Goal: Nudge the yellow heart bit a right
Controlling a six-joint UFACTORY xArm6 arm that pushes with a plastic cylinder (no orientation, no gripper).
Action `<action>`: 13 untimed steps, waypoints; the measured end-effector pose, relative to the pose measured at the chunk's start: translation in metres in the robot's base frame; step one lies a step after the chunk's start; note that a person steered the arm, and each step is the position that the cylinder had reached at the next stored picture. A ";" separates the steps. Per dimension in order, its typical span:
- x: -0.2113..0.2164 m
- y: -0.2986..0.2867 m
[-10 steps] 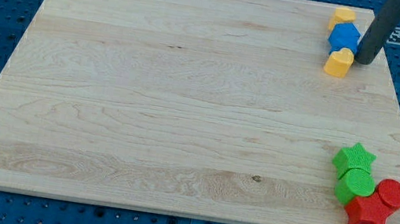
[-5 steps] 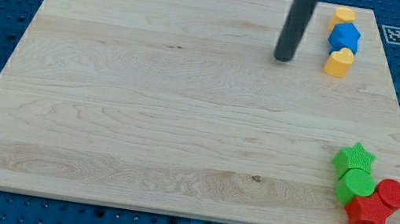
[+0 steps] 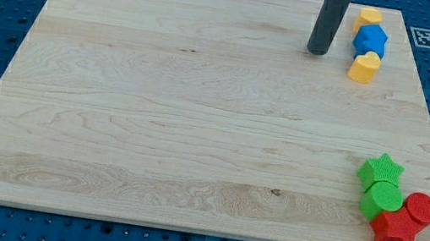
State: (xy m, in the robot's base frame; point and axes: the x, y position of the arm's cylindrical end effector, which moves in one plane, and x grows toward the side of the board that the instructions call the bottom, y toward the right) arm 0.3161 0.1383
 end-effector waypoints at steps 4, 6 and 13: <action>0.027 0.011; 0.003 0.014; 0.040 0.037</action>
State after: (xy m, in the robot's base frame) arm 0.3559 0.1756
